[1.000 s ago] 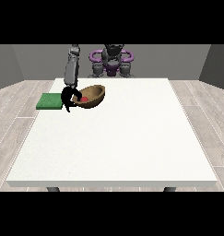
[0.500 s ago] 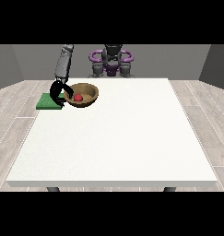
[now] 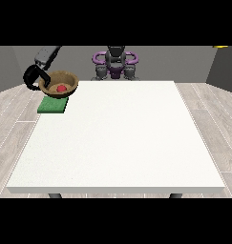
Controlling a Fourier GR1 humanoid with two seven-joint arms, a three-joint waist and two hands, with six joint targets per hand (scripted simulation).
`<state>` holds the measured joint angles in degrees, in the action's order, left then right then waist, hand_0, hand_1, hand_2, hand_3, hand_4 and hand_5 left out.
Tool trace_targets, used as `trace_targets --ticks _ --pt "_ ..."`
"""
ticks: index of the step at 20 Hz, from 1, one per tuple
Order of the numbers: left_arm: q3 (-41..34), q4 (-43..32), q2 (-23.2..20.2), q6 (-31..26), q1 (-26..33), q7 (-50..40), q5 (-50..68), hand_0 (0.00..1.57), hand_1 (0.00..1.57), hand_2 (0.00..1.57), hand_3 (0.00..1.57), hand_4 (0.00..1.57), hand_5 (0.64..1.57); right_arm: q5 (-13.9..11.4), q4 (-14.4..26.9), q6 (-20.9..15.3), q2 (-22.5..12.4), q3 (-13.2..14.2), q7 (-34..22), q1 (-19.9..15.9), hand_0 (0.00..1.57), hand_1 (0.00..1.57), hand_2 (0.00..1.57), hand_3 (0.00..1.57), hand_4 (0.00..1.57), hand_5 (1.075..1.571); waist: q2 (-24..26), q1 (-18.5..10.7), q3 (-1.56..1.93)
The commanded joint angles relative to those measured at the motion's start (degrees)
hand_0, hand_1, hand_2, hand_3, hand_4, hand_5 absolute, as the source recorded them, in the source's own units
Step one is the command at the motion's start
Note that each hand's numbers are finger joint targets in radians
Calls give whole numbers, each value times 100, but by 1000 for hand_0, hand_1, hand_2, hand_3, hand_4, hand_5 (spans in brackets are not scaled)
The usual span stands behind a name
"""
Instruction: Pick the cup and pour the ball into the bowl, then pick the bowl and place it on the pad
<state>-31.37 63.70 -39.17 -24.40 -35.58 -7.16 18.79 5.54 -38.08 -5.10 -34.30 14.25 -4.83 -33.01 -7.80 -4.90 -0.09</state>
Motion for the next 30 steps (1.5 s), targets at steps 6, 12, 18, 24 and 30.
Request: trace_targets --ticks 6,12,18,24,30 --pt "-330 -417 -516 -361 202 477 238 0 0 0 0 1203 1546 188 201 660 -633 348 11 -121 1571 1571 1571 461 1109 1567 -406 86 10" --pt "-391 -585 -631 -302 336 1087 72 0 0 0 0 1215 1553 300 193 636 -536 549 426 21 1571 1571 1571 489 1073 1568 -708 278 11" --pt "-311 -723 -593 -425 617 1175 85 0 0 0 0 1205 1556 390 276 510 118 505 526 219 1571 1571 1571 454 1044 1570 -430 195 11" --pt "-246 -638 -646 -201 467 1074 110 0 0 0 0 1199 1558 672 536 653 -132 838 328 -28 1571 1571 1571 600 992 1571 -437 277 14" --pt "-196 -631 -781 -454 507 866 304 0 0 0 0 1192 1563 434 714 -69 -142 838 505 98 1571 1571 1571 1087 0 1550 -391 138 12"
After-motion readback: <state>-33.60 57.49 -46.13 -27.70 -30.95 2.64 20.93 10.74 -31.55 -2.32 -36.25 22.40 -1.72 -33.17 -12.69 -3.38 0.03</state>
